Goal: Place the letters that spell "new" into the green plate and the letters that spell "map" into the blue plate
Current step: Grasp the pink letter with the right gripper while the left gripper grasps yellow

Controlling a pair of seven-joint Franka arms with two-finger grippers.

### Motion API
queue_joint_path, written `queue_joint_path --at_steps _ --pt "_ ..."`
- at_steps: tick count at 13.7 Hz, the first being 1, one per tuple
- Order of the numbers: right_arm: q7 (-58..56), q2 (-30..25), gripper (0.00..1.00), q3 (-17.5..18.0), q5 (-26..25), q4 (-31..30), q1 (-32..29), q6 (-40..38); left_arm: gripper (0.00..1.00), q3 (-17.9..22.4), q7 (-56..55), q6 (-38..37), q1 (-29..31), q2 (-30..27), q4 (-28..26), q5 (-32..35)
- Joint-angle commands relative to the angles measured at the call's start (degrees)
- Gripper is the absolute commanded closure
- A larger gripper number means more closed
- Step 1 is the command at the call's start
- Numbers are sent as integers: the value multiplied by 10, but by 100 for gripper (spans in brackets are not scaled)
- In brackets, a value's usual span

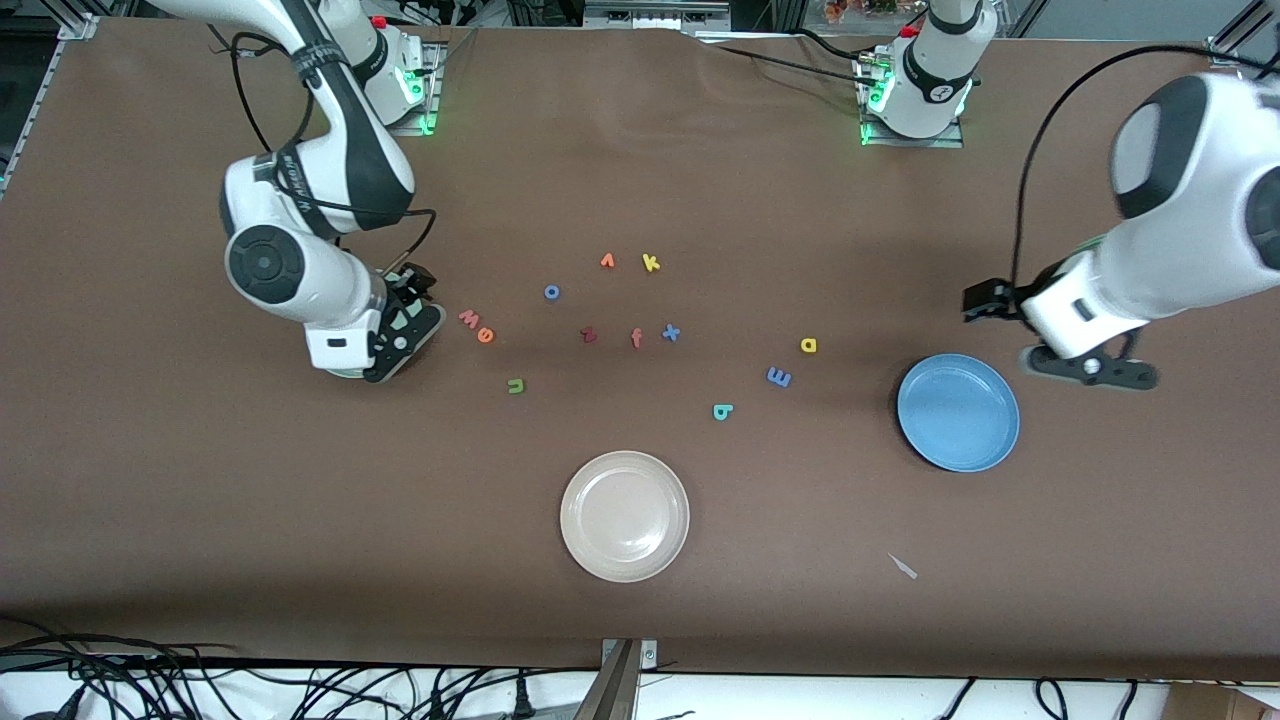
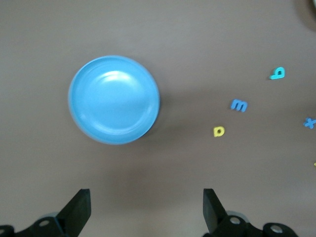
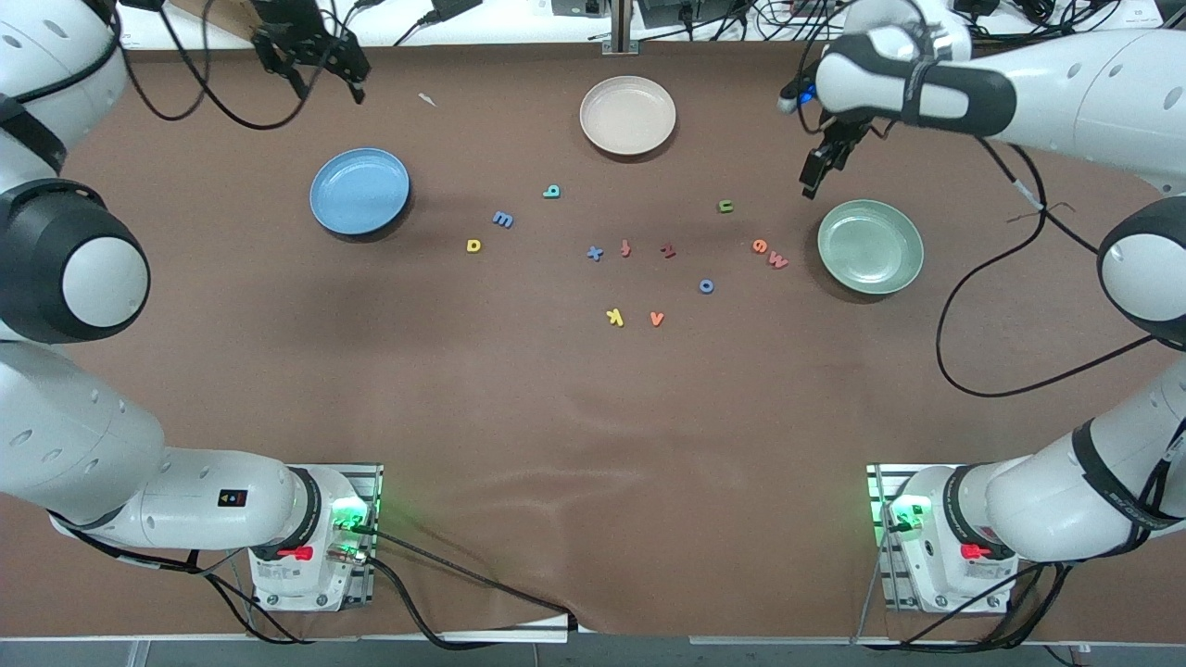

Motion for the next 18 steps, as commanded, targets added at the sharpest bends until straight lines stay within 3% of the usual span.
queue_joint_path --at_steps 1,5,7,9,12,16,18 --pt "8 -26 0 27 6 -110 -2 126 0 -26 -3 60 0 -15 -63 2" --pt "12 3 0 31 3 -149 -1 183 0 -70 -49 189 0 -17 -164 3" --pt "13 12 2 37 3 -176 2 237 0 -72 -53 211 -3 -13 -179 3" --pt "12 19 10 41 0 -201 5 294 0 -78 -64 279 -10 -13 -228 4" --pt "12 46 48 41 -2 -203 25 347 0 -83 -91 370 -22 -2 -281 9" --pt "12 57 55 41 -4 -206 26 368 0 -82 -99 446 -58 57 -288 15" --pt "11 54 57 41 -4 -206 26 366 0 -83 -107 471 -67 85 -289 52"
